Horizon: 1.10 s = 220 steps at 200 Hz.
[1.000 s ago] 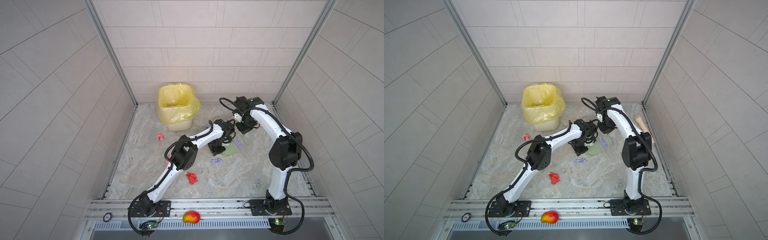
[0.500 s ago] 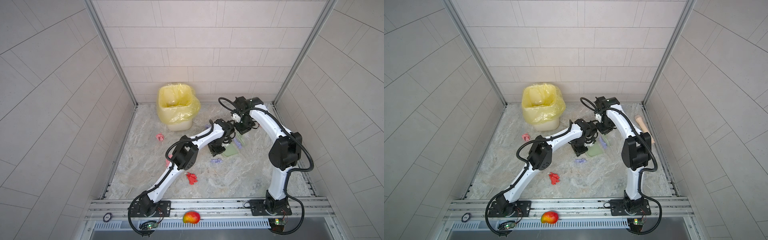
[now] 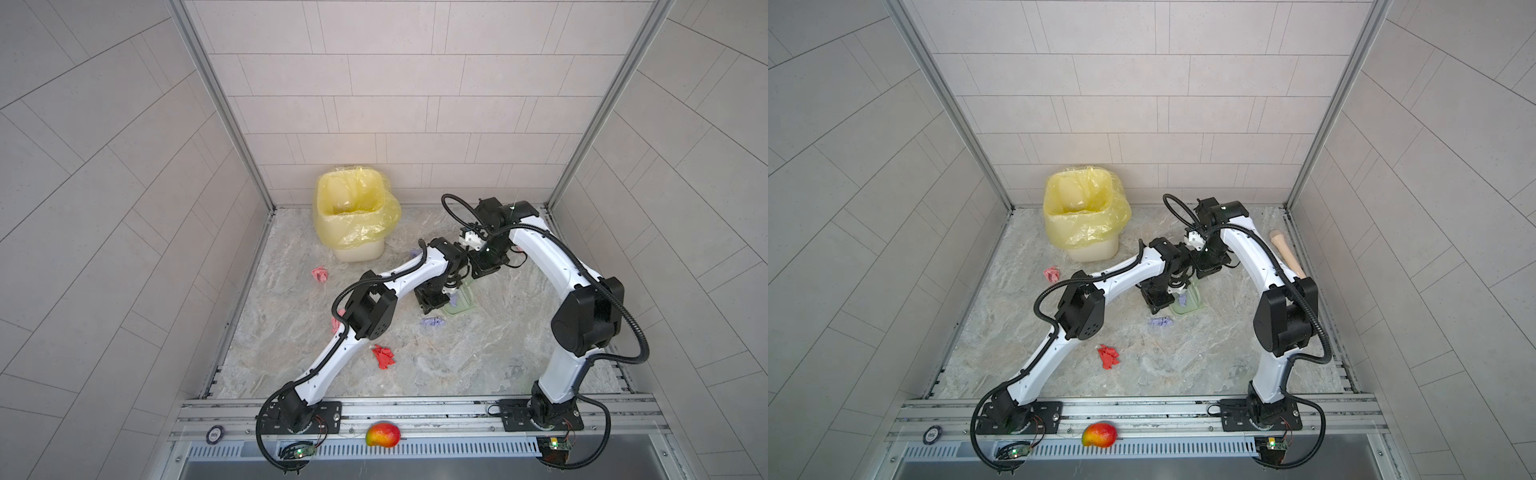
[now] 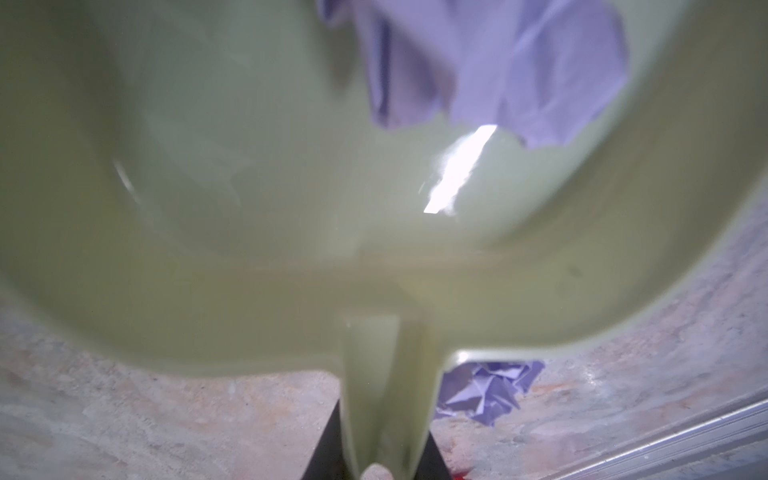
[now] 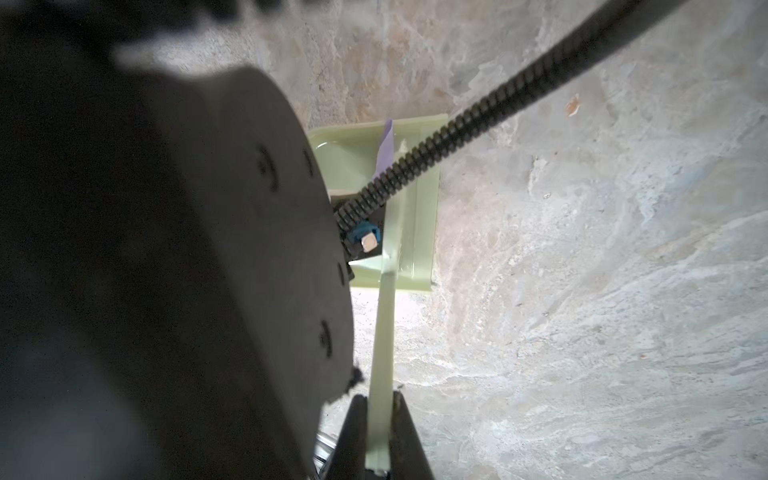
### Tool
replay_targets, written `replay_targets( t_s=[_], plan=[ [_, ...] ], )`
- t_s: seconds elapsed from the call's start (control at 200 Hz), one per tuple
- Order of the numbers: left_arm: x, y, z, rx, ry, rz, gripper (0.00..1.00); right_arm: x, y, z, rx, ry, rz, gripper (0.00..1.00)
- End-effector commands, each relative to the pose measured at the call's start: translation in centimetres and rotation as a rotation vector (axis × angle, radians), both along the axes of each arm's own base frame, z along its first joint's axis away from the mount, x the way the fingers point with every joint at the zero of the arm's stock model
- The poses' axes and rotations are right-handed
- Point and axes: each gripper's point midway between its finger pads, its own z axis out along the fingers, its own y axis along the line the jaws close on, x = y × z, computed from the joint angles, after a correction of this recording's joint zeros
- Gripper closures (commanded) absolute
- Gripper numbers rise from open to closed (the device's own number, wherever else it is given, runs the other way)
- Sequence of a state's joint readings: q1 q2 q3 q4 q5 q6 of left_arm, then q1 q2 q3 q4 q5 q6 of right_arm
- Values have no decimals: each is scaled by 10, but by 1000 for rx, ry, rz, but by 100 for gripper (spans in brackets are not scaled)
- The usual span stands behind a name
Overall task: Sweep away the paper scraps from the table
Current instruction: 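Lift the dustpan toward the yellow bin while the right gripper draws back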
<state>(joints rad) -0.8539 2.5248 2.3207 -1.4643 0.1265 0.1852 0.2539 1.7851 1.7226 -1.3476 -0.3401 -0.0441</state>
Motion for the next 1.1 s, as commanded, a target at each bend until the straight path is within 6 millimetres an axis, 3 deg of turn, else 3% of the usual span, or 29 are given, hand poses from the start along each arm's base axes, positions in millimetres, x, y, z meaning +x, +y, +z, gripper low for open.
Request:
replay_targets(
  t_s=[0.0,0.105,0.43,0.701,0.851,1.096],
  plan=[
    [4,0,2,-2,-9,-11,100,-7,-10,7,-1,-2,-39,100],
    [7,-2,8,-22,-35,-8,100,-2,-31,11,-40,-33,-101,100],
    [23,-10,32,-111,-128,17,100,6,-68,45,-30,-168,-248,100],
    [28,-8,75,-203,-201,66,100,9,-93,48,-22,-222,-365,100],
    [27,6,102,-229,-235,109,100,7,-95,42,-14,-221,-380,100],
    [23,48,142,-204,-297,168,100,1,-87,28,32,-192,-377,100]
  ],
)
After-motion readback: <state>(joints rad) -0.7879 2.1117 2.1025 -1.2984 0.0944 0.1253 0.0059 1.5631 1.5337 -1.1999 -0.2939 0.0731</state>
